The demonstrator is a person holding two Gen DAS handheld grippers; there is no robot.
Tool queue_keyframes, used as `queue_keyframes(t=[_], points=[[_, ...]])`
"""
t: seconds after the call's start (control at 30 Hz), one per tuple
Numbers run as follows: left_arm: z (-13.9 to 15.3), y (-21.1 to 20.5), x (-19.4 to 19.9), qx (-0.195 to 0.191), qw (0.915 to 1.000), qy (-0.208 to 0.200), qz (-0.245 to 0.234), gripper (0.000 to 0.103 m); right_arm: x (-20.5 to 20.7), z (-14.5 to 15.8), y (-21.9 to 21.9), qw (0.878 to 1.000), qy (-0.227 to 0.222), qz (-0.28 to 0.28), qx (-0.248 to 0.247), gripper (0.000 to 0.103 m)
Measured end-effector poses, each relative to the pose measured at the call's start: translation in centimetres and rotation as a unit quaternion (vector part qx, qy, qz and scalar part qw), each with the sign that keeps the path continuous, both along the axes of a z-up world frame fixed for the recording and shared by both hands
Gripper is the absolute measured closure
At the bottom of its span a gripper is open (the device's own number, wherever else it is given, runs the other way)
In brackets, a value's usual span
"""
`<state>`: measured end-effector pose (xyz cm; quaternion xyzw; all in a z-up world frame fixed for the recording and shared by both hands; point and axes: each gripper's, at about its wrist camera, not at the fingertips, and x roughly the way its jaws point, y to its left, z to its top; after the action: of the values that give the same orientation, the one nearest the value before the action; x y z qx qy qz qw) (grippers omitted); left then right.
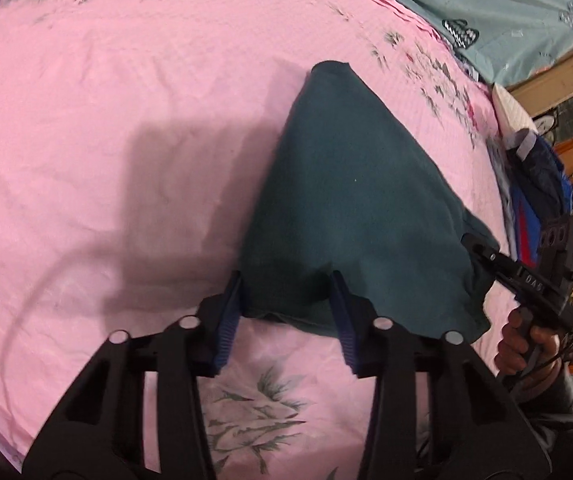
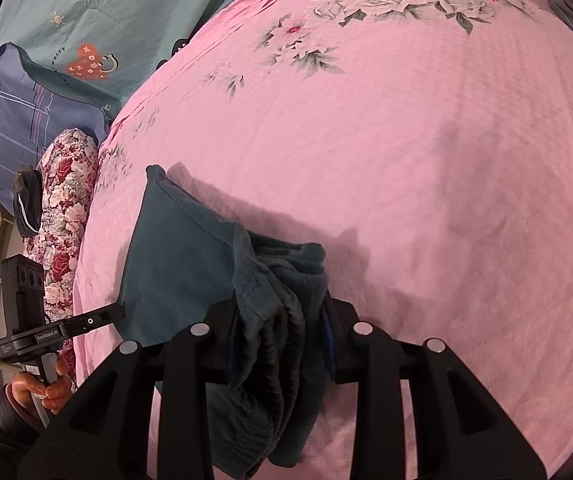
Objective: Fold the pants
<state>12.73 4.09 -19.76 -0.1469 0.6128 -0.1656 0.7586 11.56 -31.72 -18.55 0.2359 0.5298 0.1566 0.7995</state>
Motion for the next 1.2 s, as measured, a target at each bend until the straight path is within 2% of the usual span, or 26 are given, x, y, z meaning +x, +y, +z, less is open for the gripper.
queue_keyframes(t=[0.13,0.33,0.5,0.6,0.73,0.93,1.0,1.1,1.2], points=[[0.3,-0.2,-0.2,-0.007,1.0,-0.005,-0.004,0.082,0.0,0.1,0.2,1.0,-0.003,0.003,-0.005,0.071],[1.4,-1.0,-0.7,0.019,0.999,-0.036,-0.016,0.085,-0.2,0.6,1.2,0.999,-0.014,0.011,-0.049,0.071],[2.0,-0.8,-1.0,0.019,0.9985,-0.051,-0.008,0.086,-0.5,1.5,2.4,0.995,-0.034,0.017,-0.097,0.072],[2.7,-0.6,-1.4,0.017,0.9976,-0.067,-0.004,0.086,-0.9,3.1,3.4,0.99,-0.056,0.02,-0.128,0.074],[5.2,-0.1,-2.0,0.006,0.9943,-0.107,-0.004,0.091,-1.1,6.9,5.5,0.978,-0.117,0.031,-0.172,0.075],[9.2,3.7,-1.6,-0.021,0.9868,-0.158,0.029,0.094,1.3,12.0,10.1,0.96,-0.193,0.051,-0.198,0.076],[9.2,4.8,-1.2,-0.023,0.9872,-0.155,0.033,0.094,2.2,12.3,11.6,0.956,-0.196,0.062,-0.209,0.076],[7.1,6.2,-0.9,-0.031,0.9926,-0.113,0.032,0.092,2.6,12.3,11.7,0.955,-0.19,0.055,-0.222,0.076],[4.7,6.6,-1.1,-0.048,0.995,-0.077,0.043,0.072,1.4,11.6,10.3,0.958,-0.171,0.037,-0.226,0.076]])
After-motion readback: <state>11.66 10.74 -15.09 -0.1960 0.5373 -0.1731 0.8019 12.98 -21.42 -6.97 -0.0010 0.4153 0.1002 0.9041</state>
